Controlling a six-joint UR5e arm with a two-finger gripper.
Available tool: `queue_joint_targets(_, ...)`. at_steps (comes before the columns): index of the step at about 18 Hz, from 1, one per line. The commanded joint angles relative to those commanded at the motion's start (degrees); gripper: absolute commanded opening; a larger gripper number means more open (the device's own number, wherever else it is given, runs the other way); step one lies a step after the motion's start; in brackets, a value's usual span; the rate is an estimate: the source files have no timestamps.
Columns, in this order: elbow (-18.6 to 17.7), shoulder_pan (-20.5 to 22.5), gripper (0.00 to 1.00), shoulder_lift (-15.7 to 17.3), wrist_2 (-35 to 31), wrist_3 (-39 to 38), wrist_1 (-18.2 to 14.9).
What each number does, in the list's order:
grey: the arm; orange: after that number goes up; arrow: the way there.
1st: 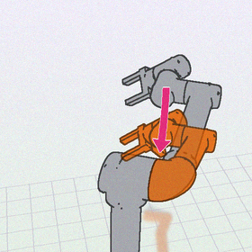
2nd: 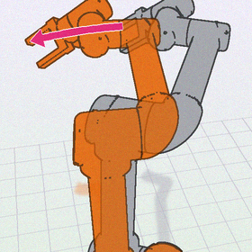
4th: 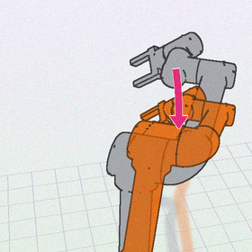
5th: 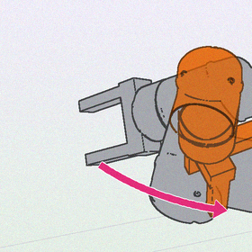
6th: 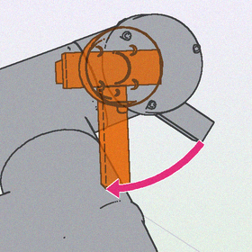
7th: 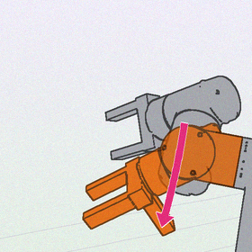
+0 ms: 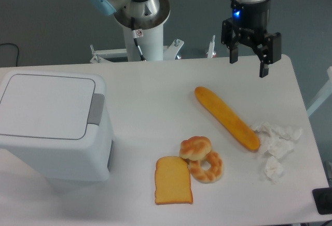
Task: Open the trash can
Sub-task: 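Lower the open gripper from above the yellow bread loaf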
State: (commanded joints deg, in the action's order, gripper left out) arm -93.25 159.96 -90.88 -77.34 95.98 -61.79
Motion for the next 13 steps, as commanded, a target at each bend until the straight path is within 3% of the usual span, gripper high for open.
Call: queue_joint_targets(13, -0.53, -2.37, 1.00, 0.53, 0.79, -1.75, -0.18)
